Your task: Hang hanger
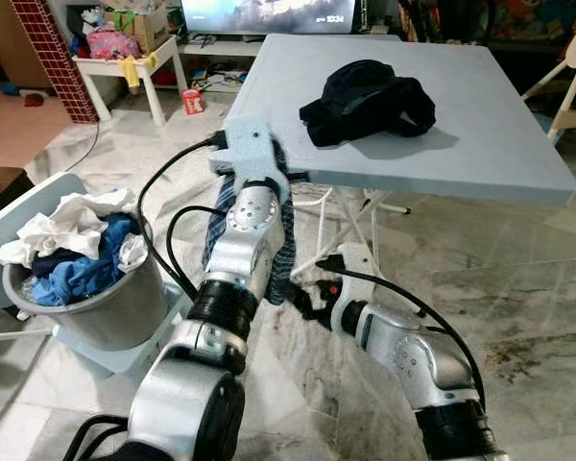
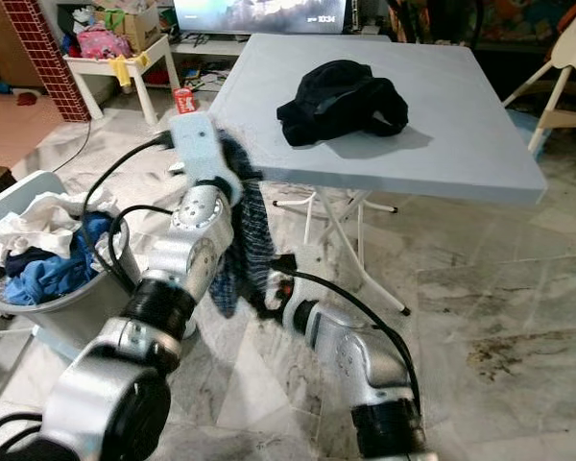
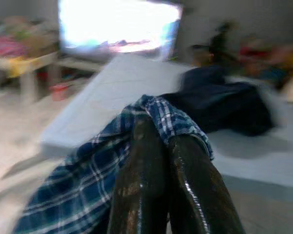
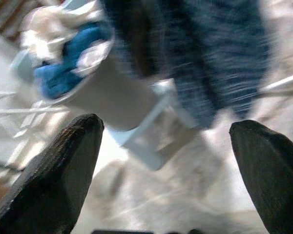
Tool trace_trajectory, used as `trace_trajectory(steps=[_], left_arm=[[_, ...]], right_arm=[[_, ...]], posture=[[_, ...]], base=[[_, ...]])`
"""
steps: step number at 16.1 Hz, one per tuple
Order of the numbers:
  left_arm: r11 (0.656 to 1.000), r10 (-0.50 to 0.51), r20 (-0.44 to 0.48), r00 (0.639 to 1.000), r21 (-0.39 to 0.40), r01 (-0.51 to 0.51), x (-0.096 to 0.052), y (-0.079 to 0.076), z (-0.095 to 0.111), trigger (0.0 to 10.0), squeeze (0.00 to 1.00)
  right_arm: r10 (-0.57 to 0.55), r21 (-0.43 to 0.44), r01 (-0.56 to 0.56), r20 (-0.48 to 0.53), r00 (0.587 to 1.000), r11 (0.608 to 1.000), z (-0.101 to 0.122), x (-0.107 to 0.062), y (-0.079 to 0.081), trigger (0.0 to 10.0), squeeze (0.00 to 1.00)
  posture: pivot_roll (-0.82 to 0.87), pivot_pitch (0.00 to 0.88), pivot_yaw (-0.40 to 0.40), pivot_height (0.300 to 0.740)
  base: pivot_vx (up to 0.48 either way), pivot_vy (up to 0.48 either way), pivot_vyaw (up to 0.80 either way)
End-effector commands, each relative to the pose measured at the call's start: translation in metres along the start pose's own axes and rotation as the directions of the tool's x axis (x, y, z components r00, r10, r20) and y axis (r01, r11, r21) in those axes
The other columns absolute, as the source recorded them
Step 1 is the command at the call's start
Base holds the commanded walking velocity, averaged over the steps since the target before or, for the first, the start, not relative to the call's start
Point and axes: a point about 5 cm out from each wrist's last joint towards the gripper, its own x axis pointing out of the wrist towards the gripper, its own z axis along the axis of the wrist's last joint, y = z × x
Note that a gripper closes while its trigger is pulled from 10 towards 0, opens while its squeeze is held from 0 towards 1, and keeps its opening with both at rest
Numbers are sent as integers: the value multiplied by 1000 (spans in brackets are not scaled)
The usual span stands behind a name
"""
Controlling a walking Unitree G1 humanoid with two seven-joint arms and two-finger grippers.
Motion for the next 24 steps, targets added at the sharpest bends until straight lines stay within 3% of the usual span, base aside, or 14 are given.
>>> trace_trajectory(steps=[1, 2, 5, 7, 9, 11, 17, 18, 20, 24], left_arm=[[965, -236, -61, 970, -133, 227, -25, -52, -25, 10000, 0], [935, -331, -50, 942, -154, 320, -35, -49, -27, 10000, 0], [908, -416, -126, 901, -3, 418, -74, -16, -38, 10000, 0], [943, -319, -100, 942, 63, 326, -92, 13, -35, 10000, 0], [961, -255, -75, 964, 94, 261, -105, 26, -28, 10000, 0], [978, -131, -15, 991, 160, 132, -97, 39, -19, 10000, 0], [973, 34, 62, 997, 227, -48, -79, 60, 7, 10000, 0], [972, 23, 51, 998, 230, -34, -80, 59, 5, 10000, 0], [974, 57, 39, 998, 218, -64, -79, 60, -1, 10000, 0], [952, 159, 43, 986, 258, -165, -73, 60, -5, 10000, 0]], right_arm=[[-94, -15, 95, 65, 993, 995, 9, 0, -13, 10000, 0], [-136, -16, 138, 84, 987, 990, 10, -1, -20, 10000, 0], [-274, -16, 280, 161, 948, 960, 18, -3, -48, 10000, 0], [-295, -14, 302, 171, 940, 953, 20, -2, -55, 10000, 0], [-301, -14, 308, 171, 938, 951, 18, 1, -57, 10000, 0], [-268, -19, 273, 133, 954, 962, 12, 7, -52, 10000, 0], [-245, -62, 250, 84, 966, 966, 6, 4, -58, 10000, 0], [-166, -79, 168, 25, 986, 983, 1, 3, -53, 10000, 0], [89, -105, -96, -69, 994, 990, -9, -4, -26, 10000, 0], [125, -98, -135, -95, 988, 986, -14, -6, -21, 10000, 0]], posture=[[-41, 76, 46, 740], [-39, 77, 45, 740], [-9, 77, 42, 740], [27, 78, 37, 740], [36, 79, 33, 740], [47, 81, 24, 740], [36, 90, 41, 740], [36, 90, 41, 740], [33, 96, 42, 740], [30, 99, 35, 740]], base=[[0, 0, 0], [0, 0, 0], [0, 0, 0], [0, 0, 0], [0, 0, 0], [0, 0, 0], [0, 0, 0], [0, 0, 0], [0, 0, 0], [0, 0, 0]])
